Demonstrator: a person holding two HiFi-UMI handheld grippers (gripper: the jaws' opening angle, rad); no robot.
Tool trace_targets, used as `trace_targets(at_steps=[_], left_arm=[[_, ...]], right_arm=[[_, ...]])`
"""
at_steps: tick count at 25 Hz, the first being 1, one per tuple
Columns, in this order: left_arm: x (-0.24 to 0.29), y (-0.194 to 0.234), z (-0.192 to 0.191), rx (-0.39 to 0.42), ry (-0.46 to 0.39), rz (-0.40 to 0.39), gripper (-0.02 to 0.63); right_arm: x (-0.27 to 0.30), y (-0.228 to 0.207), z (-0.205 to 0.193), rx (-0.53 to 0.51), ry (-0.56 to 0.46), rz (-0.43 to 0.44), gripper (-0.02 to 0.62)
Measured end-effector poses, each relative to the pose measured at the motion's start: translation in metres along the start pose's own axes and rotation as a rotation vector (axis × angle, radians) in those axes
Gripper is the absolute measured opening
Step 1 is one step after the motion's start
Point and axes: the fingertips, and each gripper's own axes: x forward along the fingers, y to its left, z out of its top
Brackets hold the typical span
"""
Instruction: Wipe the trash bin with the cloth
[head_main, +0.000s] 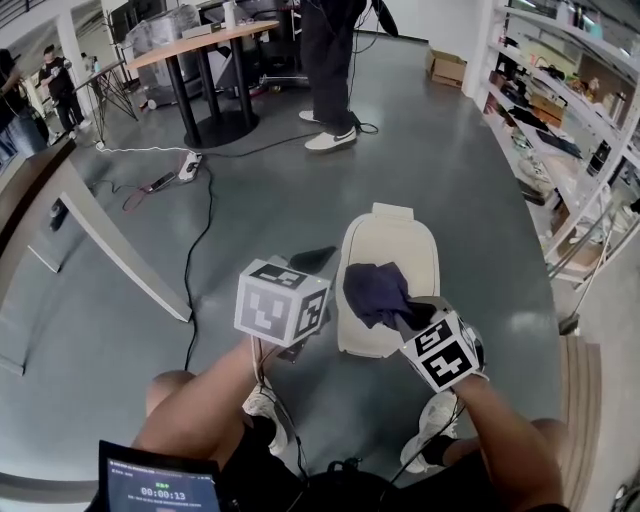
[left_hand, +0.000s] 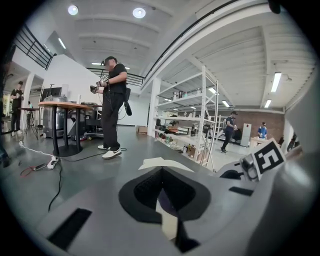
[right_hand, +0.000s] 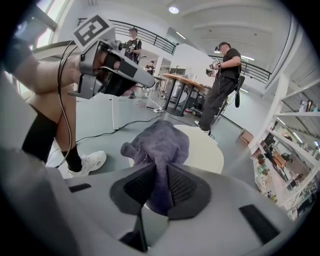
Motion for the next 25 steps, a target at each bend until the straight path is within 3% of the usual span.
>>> trace_targets(at_steps=[19, 25], left_arm=[[0.027, -0.041, -0.034, 0.024, 0.080, -0.052, 0.002], [0.026, -0.037, -0.035, 0.017, 0.051, -0.021, 0.002]], right_arm=[[-0.023, -0.043, -0.064, 0.081, 0.052, -0.077, 0.069], [-0.027, -0.050, -0.068, 0.216, 0.003, -0.046, 0.069]])
